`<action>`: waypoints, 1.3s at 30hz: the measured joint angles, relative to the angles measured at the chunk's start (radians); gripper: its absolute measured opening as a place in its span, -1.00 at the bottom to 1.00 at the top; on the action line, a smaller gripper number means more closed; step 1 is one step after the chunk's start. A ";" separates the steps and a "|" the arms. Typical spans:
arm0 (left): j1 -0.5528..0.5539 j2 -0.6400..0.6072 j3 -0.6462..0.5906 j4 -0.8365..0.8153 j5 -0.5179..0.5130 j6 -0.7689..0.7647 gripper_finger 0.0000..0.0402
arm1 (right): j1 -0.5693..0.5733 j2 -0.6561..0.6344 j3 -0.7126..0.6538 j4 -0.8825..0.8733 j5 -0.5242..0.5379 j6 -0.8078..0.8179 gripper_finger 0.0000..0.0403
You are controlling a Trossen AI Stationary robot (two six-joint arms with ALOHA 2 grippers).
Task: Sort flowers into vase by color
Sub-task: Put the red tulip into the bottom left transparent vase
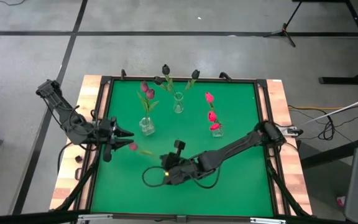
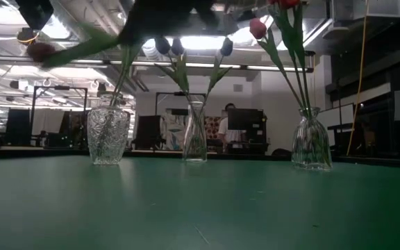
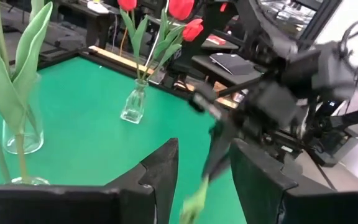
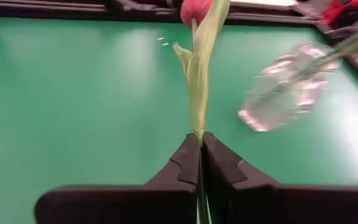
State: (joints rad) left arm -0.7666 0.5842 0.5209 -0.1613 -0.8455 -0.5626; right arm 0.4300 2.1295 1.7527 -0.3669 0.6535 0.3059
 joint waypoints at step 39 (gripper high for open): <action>0.000 0.267 0.000 0.406 -0.005 0.261 -0.30 | 0.300 -0.769 -0.637 0.160 0.462 0.054 -0.91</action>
State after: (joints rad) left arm -0.7662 0.8513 0.5205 0.2446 -0.8509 -0.3012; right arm 0.7304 1.3602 1.1160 -0.2066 1.1153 0.3599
